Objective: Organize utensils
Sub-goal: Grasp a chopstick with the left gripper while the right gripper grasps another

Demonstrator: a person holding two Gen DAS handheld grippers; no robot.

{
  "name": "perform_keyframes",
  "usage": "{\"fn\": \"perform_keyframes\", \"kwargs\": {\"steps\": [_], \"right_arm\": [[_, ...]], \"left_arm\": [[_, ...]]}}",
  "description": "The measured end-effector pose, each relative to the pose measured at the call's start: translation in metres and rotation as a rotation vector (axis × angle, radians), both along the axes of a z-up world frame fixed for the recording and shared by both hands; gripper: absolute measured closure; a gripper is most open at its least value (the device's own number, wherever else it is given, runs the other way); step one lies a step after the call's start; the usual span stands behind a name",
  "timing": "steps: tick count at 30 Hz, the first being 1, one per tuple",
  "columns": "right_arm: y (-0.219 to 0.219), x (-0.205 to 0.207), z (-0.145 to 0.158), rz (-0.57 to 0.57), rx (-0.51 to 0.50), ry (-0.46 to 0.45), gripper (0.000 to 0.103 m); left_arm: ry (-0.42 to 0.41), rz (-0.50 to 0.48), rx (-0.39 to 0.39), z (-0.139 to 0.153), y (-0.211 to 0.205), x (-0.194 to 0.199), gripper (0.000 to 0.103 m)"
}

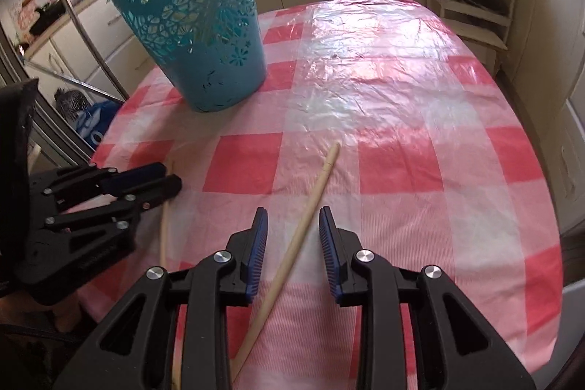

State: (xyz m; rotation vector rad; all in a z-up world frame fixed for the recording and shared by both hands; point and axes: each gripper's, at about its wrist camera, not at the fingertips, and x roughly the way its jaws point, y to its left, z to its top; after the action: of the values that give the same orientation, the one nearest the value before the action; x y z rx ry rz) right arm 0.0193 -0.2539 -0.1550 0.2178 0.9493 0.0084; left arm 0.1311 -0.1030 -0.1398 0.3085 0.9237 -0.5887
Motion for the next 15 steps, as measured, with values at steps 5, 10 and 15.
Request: {"fn": "perform_keyframes", "kwargs": {"steps": [5,10,15], "right_arm": [[0.02,0.013,0.001,0.177,-0.115,0.03,0.093],[0.014,0.02,0.002,0.24,-0.113,0.047,0.094],[0.004,0.021,-0.001,0.203,-0.045,0.046,0.092]], "left_arm": [[-0.061,-0.124,0.004,-0.002,0.0,0.007,0.083],[-0.04,-0.167,0.004,0.0,0.0,0.017,0.083],[-0.005,-0.114,0.005,0.001,-0.001,0.017,0.08]]}}
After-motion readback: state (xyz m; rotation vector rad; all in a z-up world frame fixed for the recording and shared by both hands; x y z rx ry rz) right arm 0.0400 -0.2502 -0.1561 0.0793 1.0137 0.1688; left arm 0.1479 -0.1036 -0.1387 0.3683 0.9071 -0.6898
